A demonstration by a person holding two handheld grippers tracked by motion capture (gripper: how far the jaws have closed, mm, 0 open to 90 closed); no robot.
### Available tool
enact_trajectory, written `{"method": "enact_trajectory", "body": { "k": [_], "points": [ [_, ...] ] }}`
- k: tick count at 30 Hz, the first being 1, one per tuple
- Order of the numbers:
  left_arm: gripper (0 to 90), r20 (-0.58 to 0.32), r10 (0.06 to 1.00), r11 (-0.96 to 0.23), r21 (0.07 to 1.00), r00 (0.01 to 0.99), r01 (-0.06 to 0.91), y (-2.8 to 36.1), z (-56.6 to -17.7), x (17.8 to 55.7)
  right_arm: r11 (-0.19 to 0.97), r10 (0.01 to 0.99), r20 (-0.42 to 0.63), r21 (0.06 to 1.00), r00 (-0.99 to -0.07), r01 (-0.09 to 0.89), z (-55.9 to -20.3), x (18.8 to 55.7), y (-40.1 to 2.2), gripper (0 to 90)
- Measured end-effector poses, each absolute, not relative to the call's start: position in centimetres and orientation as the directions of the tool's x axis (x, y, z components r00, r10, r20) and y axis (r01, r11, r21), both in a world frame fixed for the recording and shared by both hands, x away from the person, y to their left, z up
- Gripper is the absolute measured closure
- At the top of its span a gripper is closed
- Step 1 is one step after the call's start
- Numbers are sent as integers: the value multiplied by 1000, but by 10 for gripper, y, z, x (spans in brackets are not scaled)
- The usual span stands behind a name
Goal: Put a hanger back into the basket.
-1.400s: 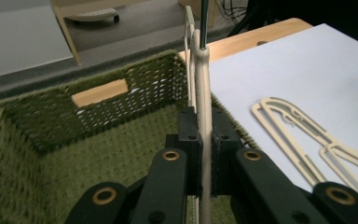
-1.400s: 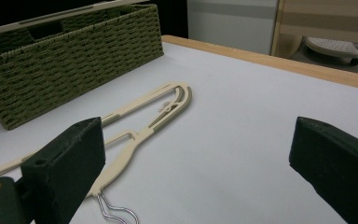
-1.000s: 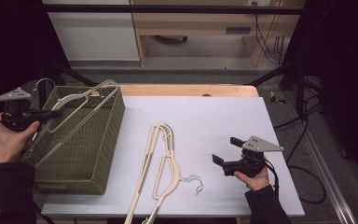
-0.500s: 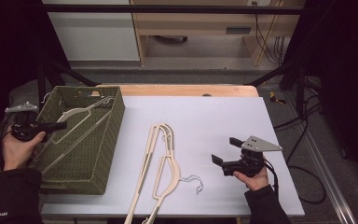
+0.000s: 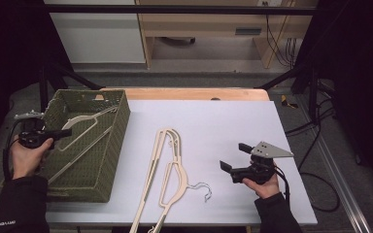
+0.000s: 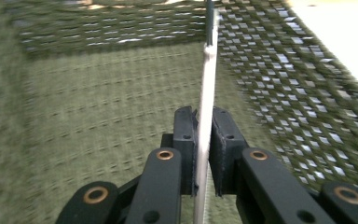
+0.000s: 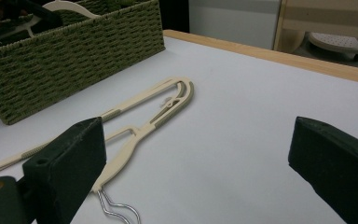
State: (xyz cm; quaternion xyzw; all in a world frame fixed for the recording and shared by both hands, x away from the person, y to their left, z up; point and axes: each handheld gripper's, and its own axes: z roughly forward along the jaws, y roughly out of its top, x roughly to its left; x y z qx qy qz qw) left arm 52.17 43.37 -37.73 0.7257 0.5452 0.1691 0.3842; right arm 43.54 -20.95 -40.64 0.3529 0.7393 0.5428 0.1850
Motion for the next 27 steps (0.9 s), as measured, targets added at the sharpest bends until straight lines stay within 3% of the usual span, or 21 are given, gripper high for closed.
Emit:
{"method": "enact_trajectory", "body": {
  "k": [4,11,27],
  "points": [
    [793,-124,960,-90,711,251,697,440,-382,523,167,719,107,932,-687,320,-407,436,-209,48],
    [752,-55,979,-113,651,195,751,445,-392,526,174,716,104,931,-691,320,-408,437,-207,48],
    [753,-52,991,-72,575,124,815,450,-403,530,169,716,108,932,-690,321,-408,436,-206,50]
  ]
}}
